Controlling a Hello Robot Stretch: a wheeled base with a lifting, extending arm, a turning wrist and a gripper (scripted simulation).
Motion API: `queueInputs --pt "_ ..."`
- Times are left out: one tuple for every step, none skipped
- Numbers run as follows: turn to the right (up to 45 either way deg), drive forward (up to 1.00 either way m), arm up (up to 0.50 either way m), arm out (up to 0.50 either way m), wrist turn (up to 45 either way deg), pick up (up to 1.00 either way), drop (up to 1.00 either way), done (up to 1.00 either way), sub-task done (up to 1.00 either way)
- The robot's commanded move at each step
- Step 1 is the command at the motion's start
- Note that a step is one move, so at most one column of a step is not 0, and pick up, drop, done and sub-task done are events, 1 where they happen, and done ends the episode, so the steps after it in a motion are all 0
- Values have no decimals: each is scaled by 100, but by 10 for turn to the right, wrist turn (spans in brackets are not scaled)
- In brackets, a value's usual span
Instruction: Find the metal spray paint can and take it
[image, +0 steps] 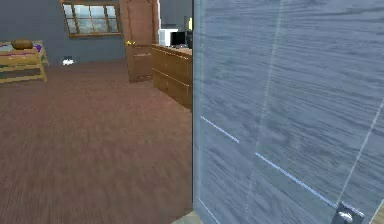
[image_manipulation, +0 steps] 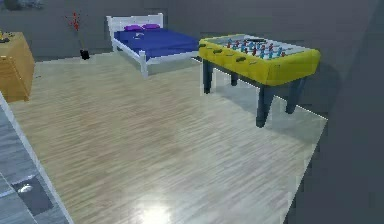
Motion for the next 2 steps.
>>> queueInputs --pt "0 35 0 0 0 0 0 0 0" --pt "-300 0 0 0 0 0 0 0 0"
